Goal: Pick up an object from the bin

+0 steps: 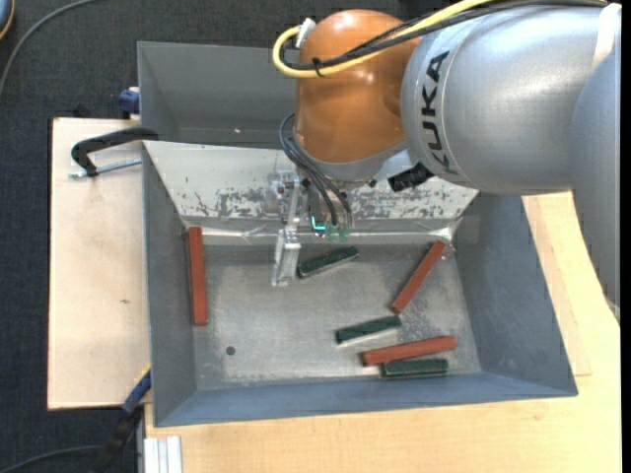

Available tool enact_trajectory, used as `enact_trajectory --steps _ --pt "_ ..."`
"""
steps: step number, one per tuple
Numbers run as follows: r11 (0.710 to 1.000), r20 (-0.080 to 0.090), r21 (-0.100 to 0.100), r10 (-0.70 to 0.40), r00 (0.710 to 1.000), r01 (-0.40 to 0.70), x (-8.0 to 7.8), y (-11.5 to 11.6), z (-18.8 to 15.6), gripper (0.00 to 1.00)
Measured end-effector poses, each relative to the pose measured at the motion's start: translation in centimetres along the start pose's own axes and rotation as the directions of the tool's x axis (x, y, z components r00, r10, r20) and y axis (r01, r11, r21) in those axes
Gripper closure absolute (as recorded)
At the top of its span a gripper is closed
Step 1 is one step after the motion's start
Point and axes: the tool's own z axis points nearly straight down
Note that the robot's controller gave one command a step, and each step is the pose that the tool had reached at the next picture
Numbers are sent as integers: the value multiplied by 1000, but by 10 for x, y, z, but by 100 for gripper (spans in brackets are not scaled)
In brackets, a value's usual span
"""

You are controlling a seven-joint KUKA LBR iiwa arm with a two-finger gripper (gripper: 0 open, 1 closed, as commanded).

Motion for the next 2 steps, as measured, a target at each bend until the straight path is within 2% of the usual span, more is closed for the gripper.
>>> enact_trajectory --steps 1,2 --pt "976 3 3 -217 976 217 22 -62 44 0" --pt "954 1 3 -301 954 301 -7 -123 150 0"
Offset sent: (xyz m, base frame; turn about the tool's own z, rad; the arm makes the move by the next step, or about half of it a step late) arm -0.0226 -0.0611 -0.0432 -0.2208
